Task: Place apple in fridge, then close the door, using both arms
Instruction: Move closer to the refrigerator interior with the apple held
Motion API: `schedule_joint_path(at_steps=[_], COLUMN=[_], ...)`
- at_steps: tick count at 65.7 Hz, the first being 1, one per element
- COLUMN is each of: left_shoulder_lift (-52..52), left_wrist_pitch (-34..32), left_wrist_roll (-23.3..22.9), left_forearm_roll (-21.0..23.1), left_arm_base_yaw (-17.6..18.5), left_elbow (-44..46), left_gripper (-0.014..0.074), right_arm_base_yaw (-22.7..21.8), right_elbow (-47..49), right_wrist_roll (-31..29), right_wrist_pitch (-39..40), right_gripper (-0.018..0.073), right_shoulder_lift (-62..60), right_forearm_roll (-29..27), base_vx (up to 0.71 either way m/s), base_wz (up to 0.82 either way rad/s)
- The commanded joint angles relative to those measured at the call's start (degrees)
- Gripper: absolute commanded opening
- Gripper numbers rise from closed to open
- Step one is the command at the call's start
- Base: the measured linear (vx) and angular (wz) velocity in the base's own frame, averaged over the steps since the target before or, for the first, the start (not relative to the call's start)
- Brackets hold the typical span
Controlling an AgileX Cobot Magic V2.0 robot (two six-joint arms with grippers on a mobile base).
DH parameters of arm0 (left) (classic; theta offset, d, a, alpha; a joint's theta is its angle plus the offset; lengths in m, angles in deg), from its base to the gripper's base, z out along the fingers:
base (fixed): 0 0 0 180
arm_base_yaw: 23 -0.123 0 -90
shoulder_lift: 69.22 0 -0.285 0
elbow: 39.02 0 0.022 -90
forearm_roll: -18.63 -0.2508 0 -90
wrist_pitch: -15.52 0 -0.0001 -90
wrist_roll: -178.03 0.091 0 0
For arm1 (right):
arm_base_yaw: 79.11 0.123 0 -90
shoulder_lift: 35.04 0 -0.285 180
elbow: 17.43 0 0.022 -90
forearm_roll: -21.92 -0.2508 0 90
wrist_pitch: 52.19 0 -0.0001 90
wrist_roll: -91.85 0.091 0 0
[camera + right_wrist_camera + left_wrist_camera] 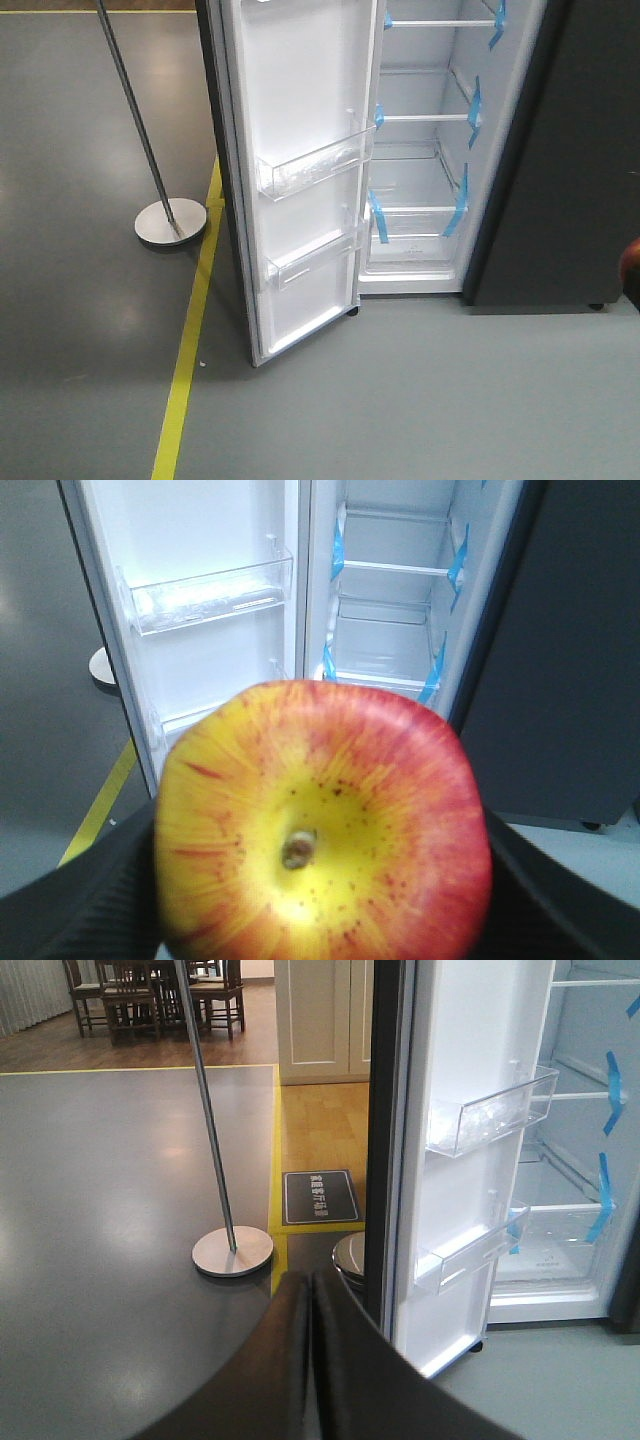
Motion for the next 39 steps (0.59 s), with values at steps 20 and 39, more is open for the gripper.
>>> schedule_joint_path(at_steps=[20, 39], left_shoulder_lift=[0.84, 0.84], left_wrist_pitch=[-4.17, -4.17], left_wrist_roll=[-0.17, -0.17], left_forearm_roll=[0.49, 0.49], left_arm_base_yaw=[0.43, 0.43], left_elbow=[-1.07, -1.07], left_gripper=[-0.0006, -0.0006], right_arm_base_yaw=[-0.06, -0.06], right_elbow=[1.59, 1.59], right_wrist_roll=[-0.36, -0.36], right_wrist_pitch=[5.01, 5.01], right_gripper=[0.0188, 0.0188], right_shoulder_lift=[-0.15, -0.15], right_forearm_roll=[-0.38, -0.38], base_vx=[0.08, 0.07], base_wz=[-0.01, -0.01])
